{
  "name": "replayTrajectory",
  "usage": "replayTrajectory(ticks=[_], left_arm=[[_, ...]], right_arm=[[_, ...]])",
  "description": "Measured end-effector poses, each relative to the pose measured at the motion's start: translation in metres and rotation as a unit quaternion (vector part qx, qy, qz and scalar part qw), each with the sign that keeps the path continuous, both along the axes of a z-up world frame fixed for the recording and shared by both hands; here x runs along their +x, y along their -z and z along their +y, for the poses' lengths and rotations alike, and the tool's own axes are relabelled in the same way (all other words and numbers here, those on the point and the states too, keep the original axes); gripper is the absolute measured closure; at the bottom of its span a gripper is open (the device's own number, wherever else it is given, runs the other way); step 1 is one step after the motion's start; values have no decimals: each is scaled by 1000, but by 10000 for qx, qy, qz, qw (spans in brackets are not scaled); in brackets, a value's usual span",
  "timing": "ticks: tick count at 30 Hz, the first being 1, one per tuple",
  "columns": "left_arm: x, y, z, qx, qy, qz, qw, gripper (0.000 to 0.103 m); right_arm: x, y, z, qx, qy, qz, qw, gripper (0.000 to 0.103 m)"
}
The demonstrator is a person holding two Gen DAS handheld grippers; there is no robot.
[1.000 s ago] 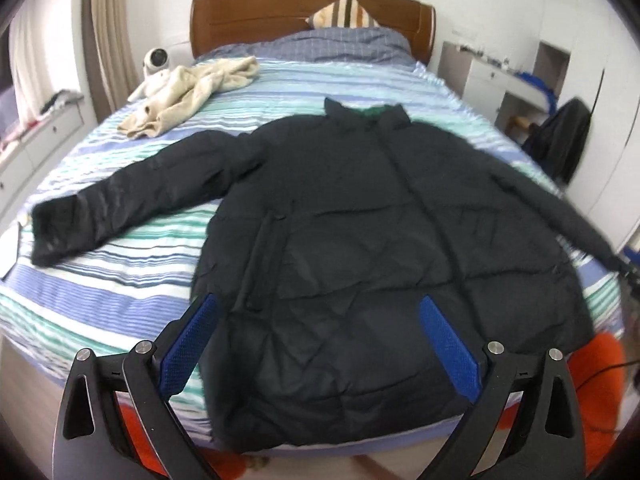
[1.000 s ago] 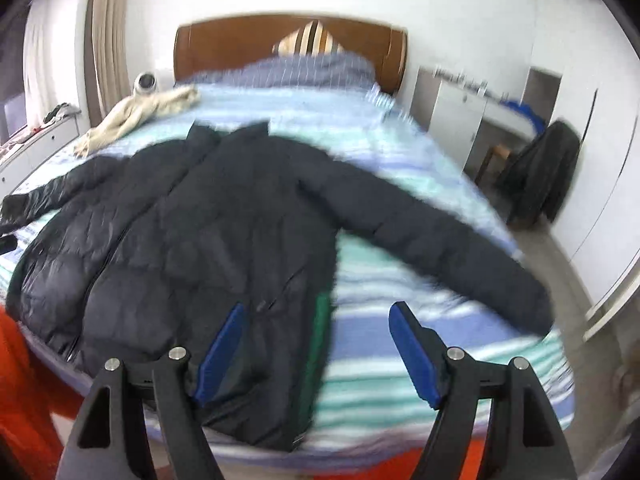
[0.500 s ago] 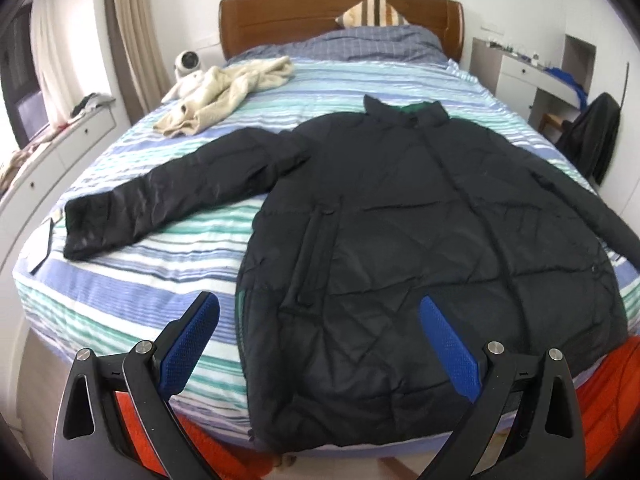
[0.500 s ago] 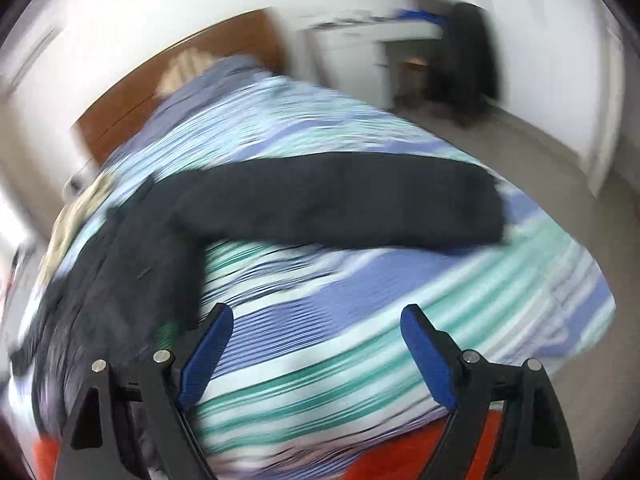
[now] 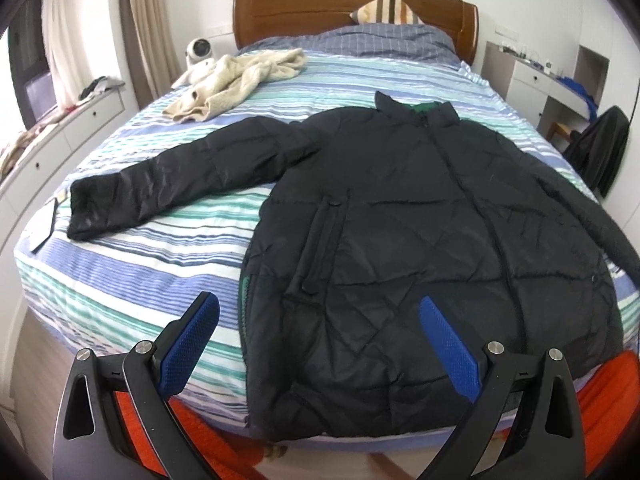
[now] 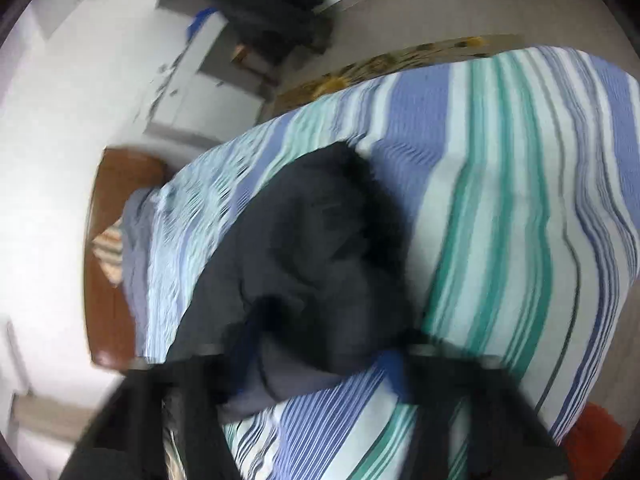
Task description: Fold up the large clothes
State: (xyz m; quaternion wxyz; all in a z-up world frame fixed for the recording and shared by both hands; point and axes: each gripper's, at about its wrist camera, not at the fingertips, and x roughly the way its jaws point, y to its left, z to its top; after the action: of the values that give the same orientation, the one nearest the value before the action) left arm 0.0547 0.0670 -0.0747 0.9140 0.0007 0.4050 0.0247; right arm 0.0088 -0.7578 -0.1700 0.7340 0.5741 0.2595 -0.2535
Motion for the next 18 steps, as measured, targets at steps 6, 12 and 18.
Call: replayTrajectory(ticks=[6,12,18], left_arm=[[-3,11,8,66,-129,148,9998,2],[0,9,1,-1,-85,191,9998,3],[-4,4,-3,-5,-39,58,10000,3]], right_arm=[[26,-111,61,-2170,-958,-477,9703,89],[71,-236,216,-4118,-2730,-1418,8578,90],[123,-232,376,-4732,-4059,-1521,7670,90]])
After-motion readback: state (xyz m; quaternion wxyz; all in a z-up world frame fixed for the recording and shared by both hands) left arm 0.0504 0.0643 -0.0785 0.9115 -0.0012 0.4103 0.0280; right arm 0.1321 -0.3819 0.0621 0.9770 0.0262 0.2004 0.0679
